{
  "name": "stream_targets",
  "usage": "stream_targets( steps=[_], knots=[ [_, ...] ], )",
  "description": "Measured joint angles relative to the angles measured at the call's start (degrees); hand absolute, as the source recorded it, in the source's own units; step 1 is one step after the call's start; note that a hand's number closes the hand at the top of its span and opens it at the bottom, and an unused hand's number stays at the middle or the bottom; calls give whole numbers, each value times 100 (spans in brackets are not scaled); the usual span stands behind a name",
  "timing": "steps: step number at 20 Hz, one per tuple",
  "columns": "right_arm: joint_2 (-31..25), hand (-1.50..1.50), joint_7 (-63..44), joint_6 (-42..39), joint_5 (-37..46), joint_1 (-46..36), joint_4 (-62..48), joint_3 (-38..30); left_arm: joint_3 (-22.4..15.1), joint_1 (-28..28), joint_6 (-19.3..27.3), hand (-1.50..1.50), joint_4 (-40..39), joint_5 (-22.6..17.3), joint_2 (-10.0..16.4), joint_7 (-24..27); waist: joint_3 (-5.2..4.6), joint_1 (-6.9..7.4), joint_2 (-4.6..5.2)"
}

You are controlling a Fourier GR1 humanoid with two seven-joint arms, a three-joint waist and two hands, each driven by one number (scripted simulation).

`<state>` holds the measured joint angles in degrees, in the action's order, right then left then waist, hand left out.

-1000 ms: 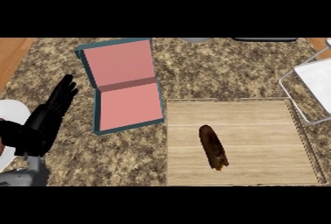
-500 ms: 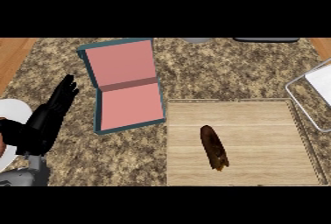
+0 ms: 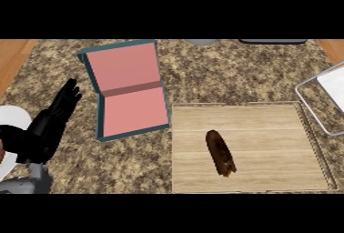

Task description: Pick the pear from the tray and place it in the tiered shelf

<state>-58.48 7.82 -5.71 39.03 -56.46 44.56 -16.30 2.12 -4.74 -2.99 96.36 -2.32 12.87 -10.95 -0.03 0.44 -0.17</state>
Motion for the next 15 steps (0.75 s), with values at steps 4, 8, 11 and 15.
stream_targets(
  steps=[4, 8, 11, 15],
  knots=[
    [-244, -150, -547, -397, -555, -438, -217, -632, 51, 31, -48, 0, -34, -38, 17, 61, -3, -21, -5],
    [-805, -150, -1136, -983, -1102, -786, -698, -1313, 73, 48, -24, 0, -7, -30, 14, 28, 0, -58, -10],
    [-1269, -150, -1422, -1356, -1412, -889, -1172, -1742, 63, 1, 13, 0, -33, 3, -19, 21, 4, -68, 6],
    [-2026, -150, -1357, -1960, -1721, -728, -1863, -2218, 86, 137, -40, 0, 3, -10, -5, 120, 14, -61, 24]
  ],
)
